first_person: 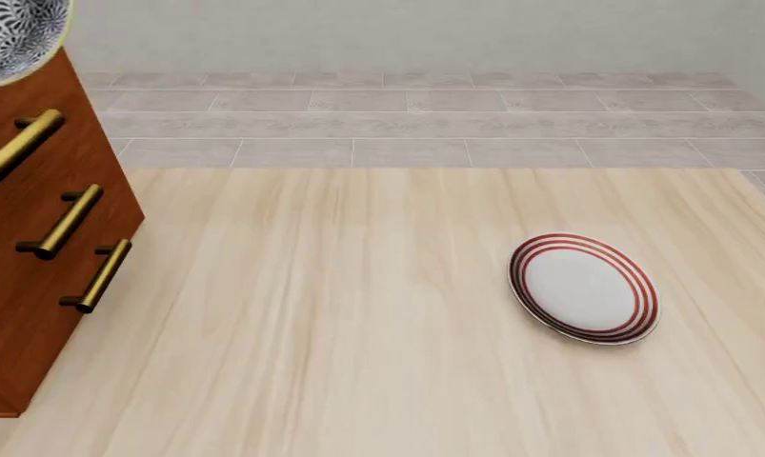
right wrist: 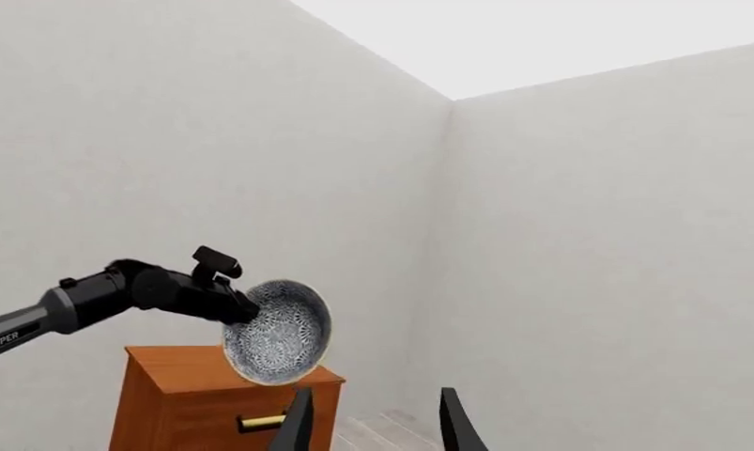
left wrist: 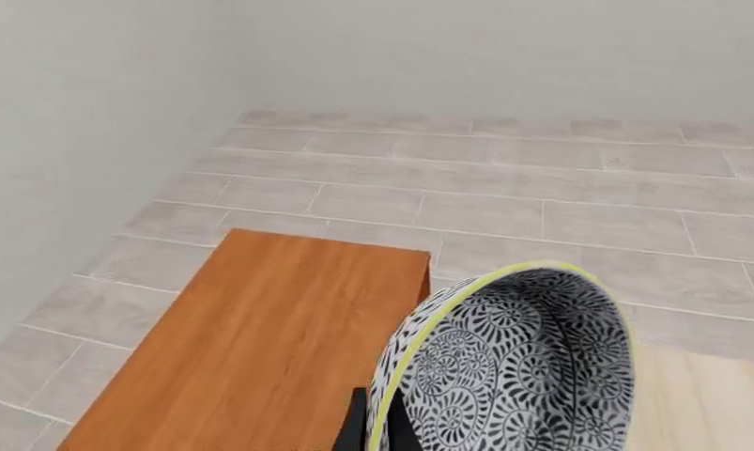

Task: Put the bowl on top of the cabinet.

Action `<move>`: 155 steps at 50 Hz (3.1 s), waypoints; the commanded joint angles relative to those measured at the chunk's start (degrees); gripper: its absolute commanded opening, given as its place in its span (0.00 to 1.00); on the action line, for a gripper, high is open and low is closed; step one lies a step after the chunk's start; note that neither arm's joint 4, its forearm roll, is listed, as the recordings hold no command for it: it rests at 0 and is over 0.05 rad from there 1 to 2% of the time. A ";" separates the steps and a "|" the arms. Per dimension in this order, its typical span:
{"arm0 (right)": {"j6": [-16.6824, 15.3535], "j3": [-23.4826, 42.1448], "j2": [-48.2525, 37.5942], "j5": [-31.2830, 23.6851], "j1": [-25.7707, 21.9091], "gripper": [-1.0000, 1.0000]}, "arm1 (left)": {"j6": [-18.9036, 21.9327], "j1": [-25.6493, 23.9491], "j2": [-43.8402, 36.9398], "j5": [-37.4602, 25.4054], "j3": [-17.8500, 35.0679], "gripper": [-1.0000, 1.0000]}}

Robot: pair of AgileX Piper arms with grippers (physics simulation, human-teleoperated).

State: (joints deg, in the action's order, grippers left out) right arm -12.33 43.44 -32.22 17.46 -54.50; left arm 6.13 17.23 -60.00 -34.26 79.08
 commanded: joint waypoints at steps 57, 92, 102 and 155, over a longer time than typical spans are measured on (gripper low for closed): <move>-1.14 -0.81 -1.81 0.62 -1.67 1.00 | 1.67 12.94 1.59 1.95 -3.64 0.00; -1.45 -0.70 -1.07 -0.21 -1.43 1.00 | 0.51 16.09 0.37 2.47 -4.83 0.00; -1.46 -0.80 -1.48 0.28 -1.31 1.00 | 0.88 17.65 -0.04 4.06 -7.03 0.00; -0.97 -1.71 -3.22 1.63 -1.13 1.00 | 1.12 21.73 -6.53 9.80 -10.70 0.00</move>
State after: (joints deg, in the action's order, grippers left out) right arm -13.42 42.01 -34.69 18.46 -55.74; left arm 6.78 38.68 -63.63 -24.64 68.78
